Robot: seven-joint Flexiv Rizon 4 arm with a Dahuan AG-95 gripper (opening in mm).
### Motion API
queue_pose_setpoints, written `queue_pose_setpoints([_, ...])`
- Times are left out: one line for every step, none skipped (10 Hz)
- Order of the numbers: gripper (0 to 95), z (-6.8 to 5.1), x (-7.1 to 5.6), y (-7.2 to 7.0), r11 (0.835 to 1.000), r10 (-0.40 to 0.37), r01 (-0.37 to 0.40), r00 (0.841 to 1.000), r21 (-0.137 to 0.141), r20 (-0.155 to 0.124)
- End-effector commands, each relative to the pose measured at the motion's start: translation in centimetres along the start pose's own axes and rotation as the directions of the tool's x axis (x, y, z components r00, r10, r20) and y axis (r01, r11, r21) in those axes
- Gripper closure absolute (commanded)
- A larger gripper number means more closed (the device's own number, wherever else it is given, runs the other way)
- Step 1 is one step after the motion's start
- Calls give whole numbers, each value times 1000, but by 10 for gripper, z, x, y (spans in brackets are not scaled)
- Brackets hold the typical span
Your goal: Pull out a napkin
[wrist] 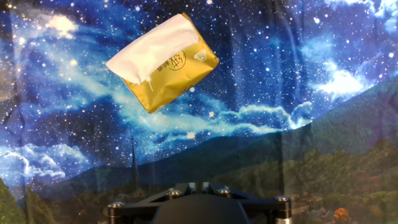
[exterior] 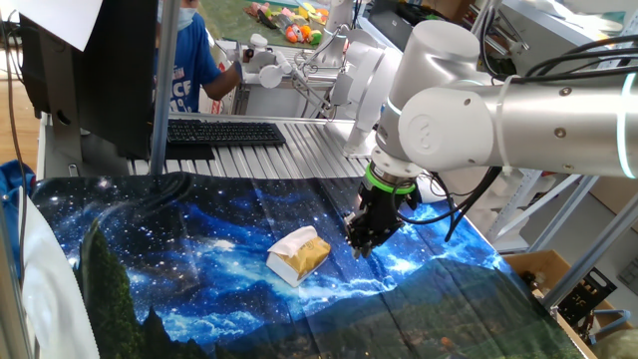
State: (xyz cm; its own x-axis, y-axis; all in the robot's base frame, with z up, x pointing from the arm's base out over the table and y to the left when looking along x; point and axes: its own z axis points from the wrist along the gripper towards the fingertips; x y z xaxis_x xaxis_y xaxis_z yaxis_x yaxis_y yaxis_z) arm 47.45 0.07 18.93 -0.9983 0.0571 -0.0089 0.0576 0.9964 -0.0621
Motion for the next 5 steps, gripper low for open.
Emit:
queue_pose_setpoints([950, 0, 0, 0, 1000, 0, 0, 1000, 0, -1])
queue_pose_setpoints([950, 0, 0, 0, 1000, 0, 0, 1000, 0, 0])
queue_pose_setpoints([950, 0, 0, 0, 1000, -1, 1, 1000, 1, 1])
queue_pose_setpoints([950, 0, 0, 0, 1000, 0, 0, 1000, 2, 2])
queue_pose_setpoints([950, -1, -1, 0, 1000, 3, -3, 1000, 2, 4])
